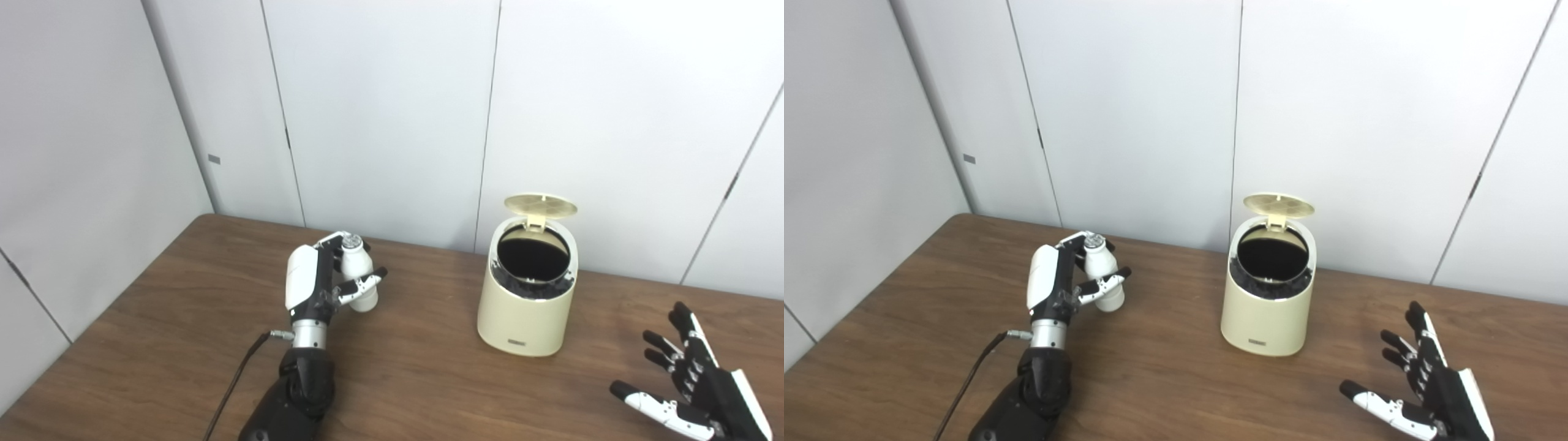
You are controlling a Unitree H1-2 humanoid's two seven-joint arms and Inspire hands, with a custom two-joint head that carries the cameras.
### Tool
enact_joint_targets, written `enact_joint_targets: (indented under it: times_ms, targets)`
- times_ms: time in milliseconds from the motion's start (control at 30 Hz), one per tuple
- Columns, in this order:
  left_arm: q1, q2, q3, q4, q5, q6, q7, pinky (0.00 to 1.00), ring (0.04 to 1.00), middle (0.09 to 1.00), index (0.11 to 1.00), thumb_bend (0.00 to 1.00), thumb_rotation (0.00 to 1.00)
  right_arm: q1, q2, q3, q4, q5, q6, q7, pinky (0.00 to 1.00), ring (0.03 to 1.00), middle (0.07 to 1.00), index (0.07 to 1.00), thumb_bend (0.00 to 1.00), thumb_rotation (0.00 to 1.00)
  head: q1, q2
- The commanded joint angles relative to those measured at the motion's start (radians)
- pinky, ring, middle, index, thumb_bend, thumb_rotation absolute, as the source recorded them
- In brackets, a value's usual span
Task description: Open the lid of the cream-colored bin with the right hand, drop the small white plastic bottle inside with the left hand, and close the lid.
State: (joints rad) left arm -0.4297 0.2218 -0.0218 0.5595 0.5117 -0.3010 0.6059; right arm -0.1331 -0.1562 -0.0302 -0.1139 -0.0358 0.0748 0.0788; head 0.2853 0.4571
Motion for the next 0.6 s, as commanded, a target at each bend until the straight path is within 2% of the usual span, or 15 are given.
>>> enact_joint_targets:
  times_ms: [0,233,567]
  targets:
    - [0.044,0.005,-0.009,0.035,0.006,-0.024,0.015,0.40,0.439,0.499,0.526,0.50,0.00,-0.033,-0.006,-0.003,-0.025,0.003,-0.041,-0.003,0.83,0.879,1.000,1.000,0.56,0.00,0.000,0.001]
    - [0.049,0.003,-0.010,0.026,0.004,-0.044,0.019,0.39,0.419,0.503,0.527,0.50,0.00,-0.034,-0.002,-0.005,-0.015,0.015,-0.048,-0.001,0.84,0.878,1.000,1.000,0.56,0.00,-0.001,-0.001]
    - [0.057,0.002,-0.007,-0.026,0.014,-0.029,0.019,0.38,0.408,0.509,0.531,0.50,0.00,-0.037,-0.002,-0.002,0.000,0.003,-0.066,-0.008,0.82,0.870,0.998,1.000,0.56,0.02,-0.008,-0.005]
